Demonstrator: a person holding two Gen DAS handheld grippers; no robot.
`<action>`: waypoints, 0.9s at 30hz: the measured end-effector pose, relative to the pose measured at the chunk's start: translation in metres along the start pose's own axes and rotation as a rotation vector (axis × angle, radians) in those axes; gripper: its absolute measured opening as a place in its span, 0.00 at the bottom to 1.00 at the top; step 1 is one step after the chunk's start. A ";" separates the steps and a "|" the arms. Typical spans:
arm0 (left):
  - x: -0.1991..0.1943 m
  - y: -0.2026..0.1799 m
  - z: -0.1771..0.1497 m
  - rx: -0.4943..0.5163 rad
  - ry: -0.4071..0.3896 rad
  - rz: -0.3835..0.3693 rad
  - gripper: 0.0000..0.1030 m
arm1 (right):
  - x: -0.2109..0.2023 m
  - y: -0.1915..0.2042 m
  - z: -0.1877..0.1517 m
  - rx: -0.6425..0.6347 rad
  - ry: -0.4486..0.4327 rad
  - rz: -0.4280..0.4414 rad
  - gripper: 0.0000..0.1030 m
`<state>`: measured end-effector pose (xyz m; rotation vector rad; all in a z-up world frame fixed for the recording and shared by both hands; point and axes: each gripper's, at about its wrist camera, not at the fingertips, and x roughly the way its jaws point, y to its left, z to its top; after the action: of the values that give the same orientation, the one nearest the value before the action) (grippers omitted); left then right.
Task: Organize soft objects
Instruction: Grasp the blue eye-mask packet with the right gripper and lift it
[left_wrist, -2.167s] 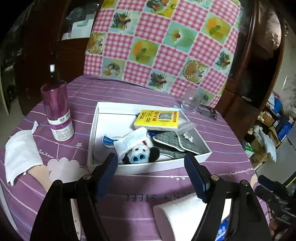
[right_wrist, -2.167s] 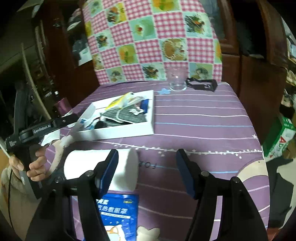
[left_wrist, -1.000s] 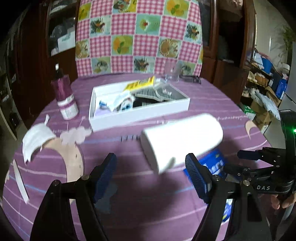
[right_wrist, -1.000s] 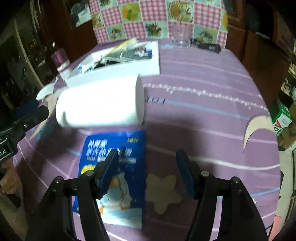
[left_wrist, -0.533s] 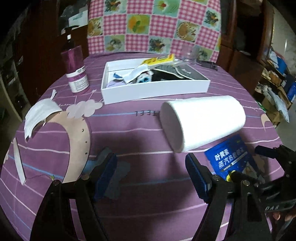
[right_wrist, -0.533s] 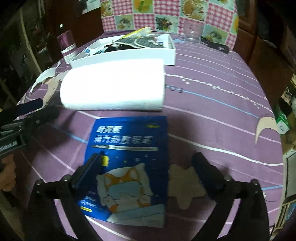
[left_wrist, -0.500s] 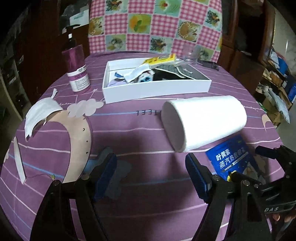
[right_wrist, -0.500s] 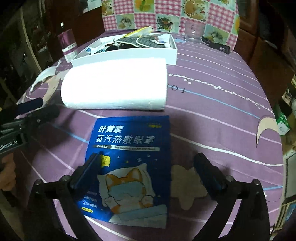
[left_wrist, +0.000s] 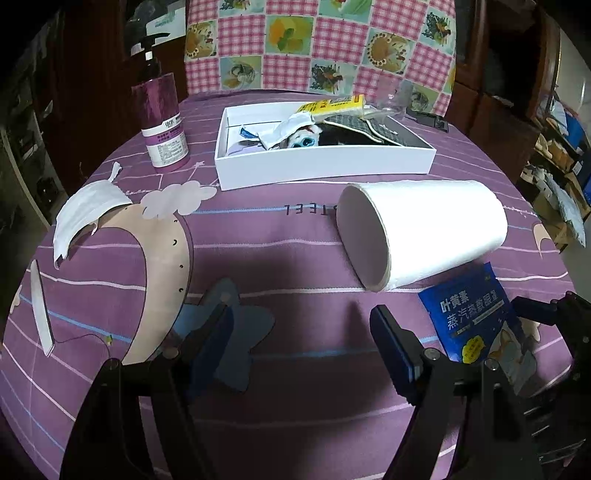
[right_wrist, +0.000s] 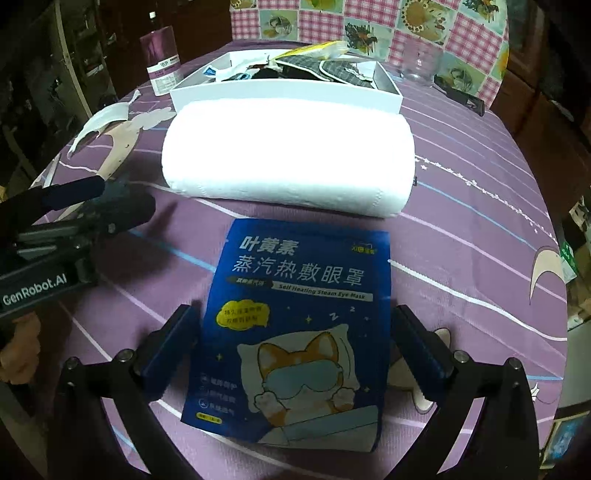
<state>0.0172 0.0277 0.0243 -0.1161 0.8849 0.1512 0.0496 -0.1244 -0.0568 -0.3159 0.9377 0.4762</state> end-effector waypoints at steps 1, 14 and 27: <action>0.000 0.000 0.000 -0.001 0.002 0.001 0.75 | 0.000 0.000 0.000 -0.002 0.001 0.001 1.00; 0.005 -0.001 -0.002 0.006 0.025 -0.008 0.75 | -0.004 0.002 -0.010 -0.012 -0.099 0.014 1.00; 0.013 -0.008 -0.005 0.023 0.058 -0.002 0.75 | -0.004 0.000 -0.007 -0.001 -0.051 0.009 0.99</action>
<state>0.0228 0.0199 0.0111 -0.1005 0.9435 0.1362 0.0429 -0.1284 -0.0573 -0.2987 0.8901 0.4911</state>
